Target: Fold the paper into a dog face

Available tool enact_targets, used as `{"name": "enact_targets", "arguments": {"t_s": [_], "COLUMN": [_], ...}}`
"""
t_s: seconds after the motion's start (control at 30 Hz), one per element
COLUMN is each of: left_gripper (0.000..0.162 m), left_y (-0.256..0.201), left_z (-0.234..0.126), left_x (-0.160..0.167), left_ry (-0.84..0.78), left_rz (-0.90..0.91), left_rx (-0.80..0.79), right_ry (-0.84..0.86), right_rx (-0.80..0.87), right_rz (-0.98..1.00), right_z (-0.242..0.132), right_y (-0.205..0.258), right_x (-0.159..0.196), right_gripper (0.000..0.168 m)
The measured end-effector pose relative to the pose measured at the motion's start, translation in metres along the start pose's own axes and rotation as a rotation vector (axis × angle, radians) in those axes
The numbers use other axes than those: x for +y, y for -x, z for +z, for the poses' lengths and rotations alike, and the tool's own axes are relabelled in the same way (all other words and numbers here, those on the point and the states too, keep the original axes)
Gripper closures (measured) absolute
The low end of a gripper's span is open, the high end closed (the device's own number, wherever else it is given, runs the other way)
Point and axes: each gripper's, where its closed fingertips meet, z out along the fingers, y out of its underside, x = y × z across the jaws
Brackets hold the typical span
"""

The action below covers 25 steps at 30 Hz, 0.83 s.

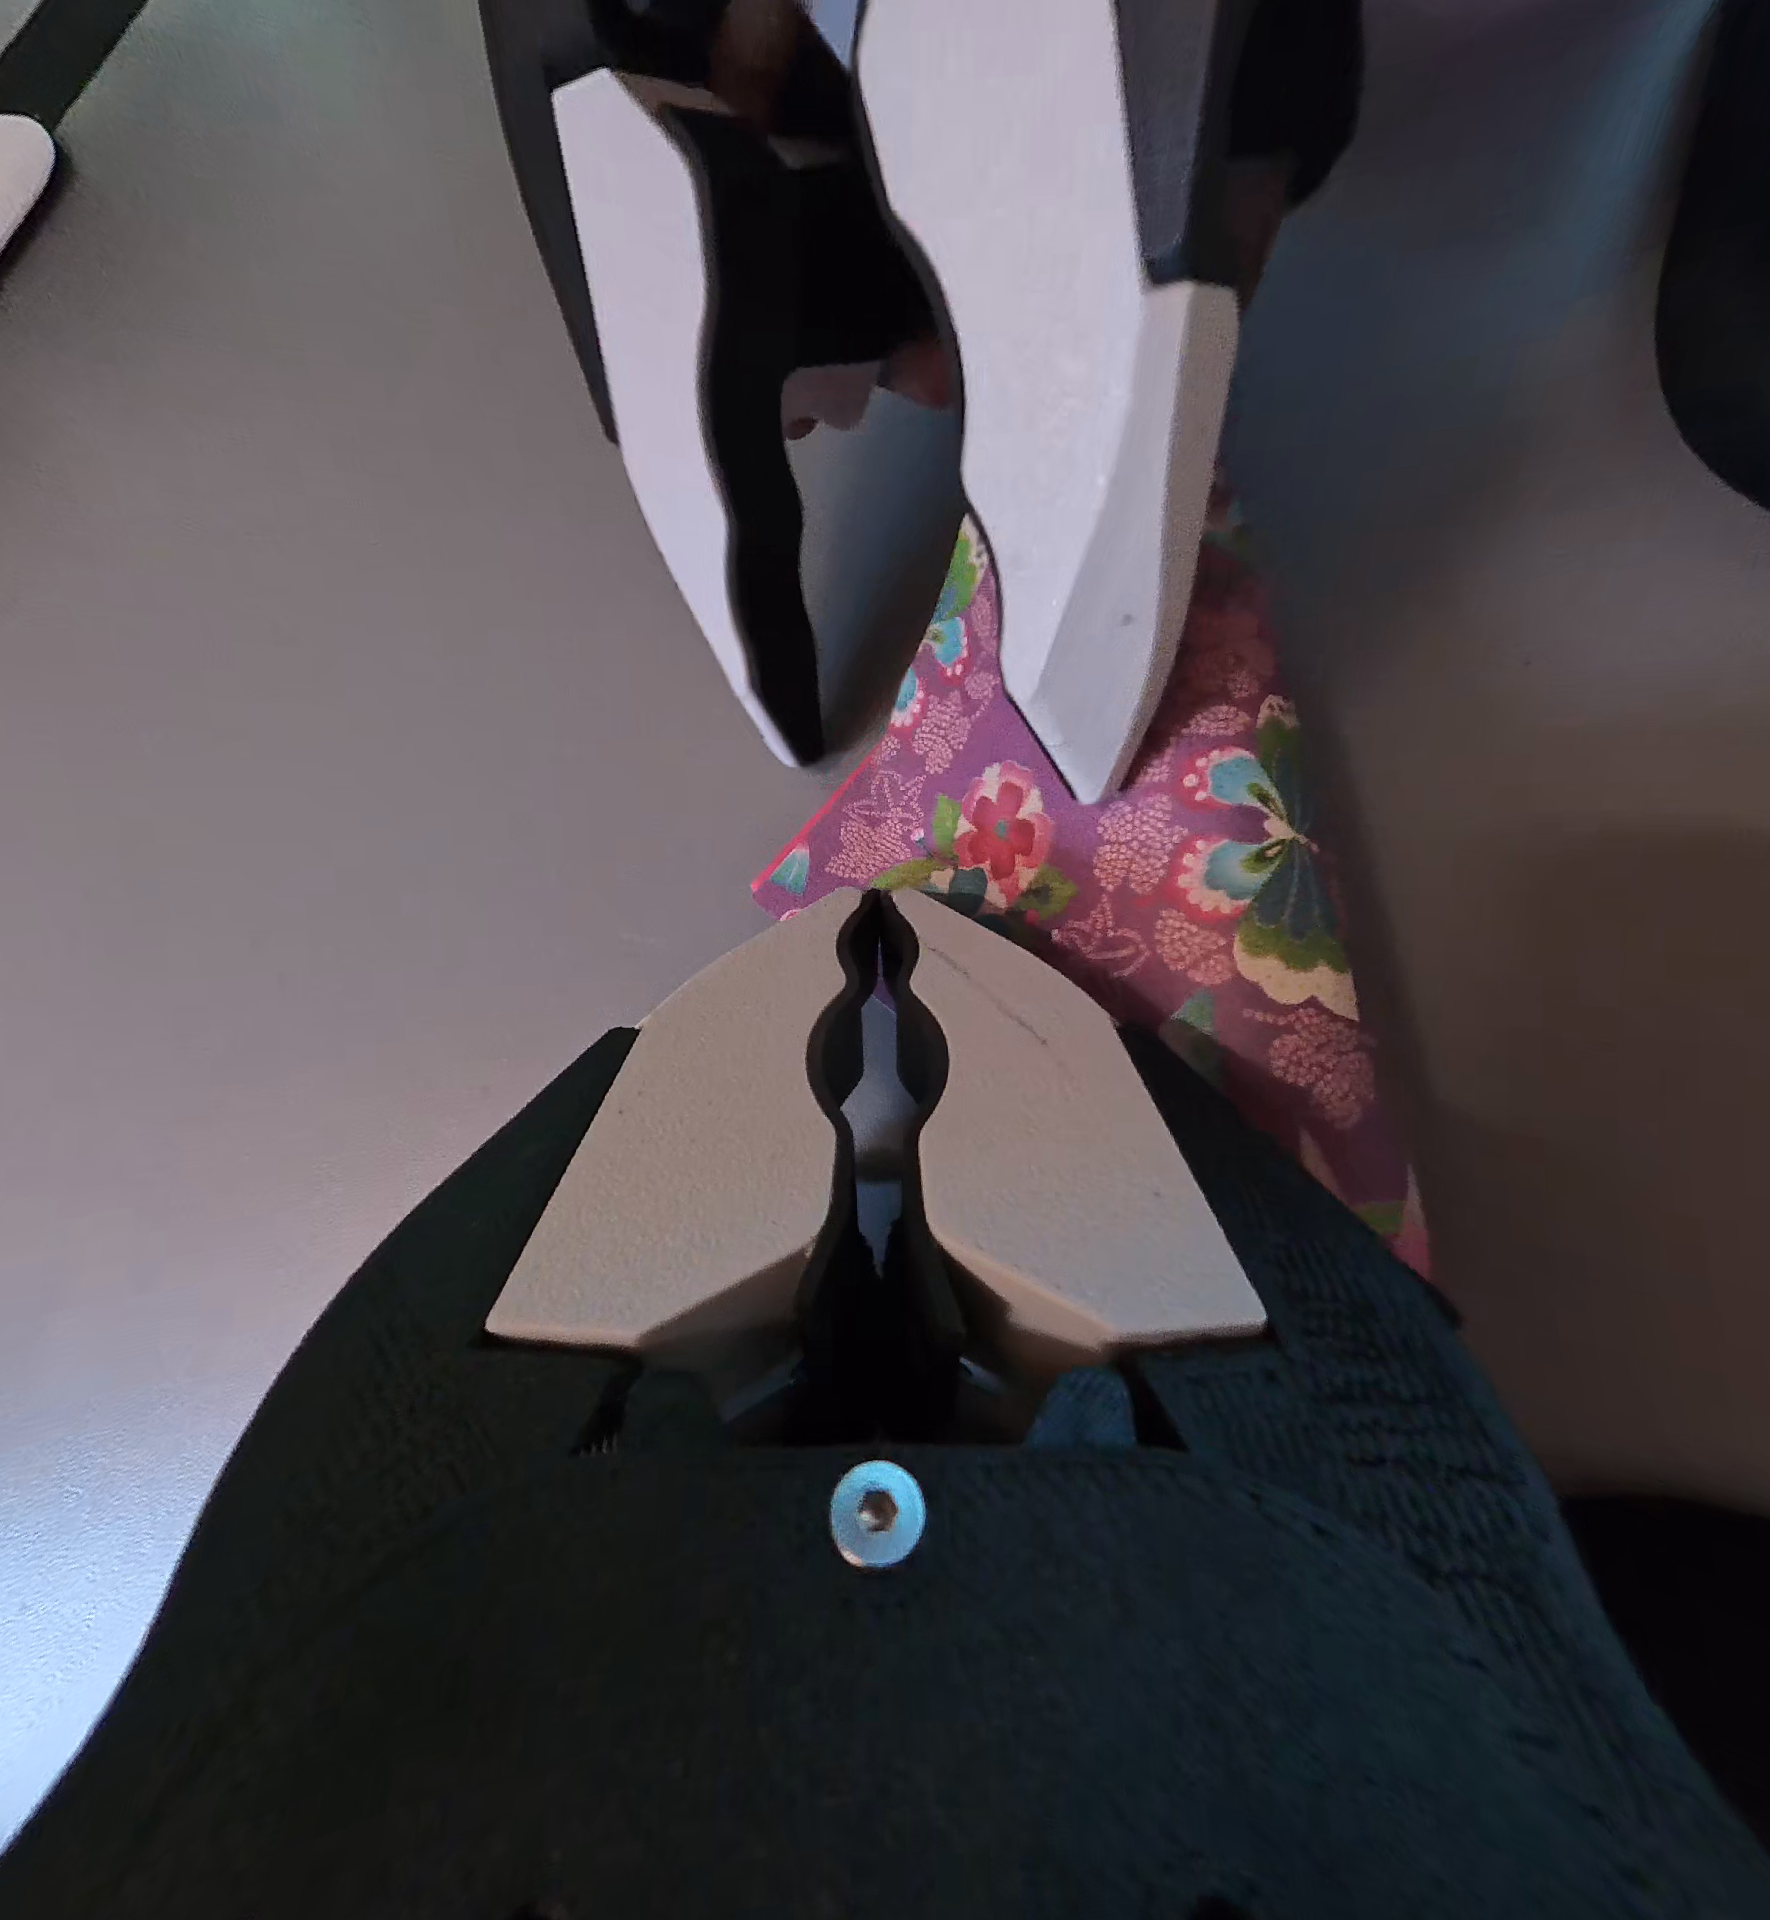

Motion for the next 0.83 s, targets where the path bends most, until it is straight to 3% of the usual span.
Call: {"name": "enact_targets", "arguments": {"t_s": [0.53,0.83], "left_gripper": [0.162,0.162], "left_y": [-0.0008,-0.0007], "left_z": [0.0012,0.0017], "left_x": [-0.0019,-0.0027], "left_ry": [-0.012,-0.014], "left_rz": [0.069,0.093], "left_rx": [-0.008,-0.021], "right_ry": [-0.076,-0.096], "right_rx": [-0.211,-0.243], "right_rz": [0.047,0.015], "right_z": [-0.0013,0.0015], "right_y": [0.011,0.0106], "right_x": [-0.0057,-0.0095], "right_gripper": [0.105,0.101]}}
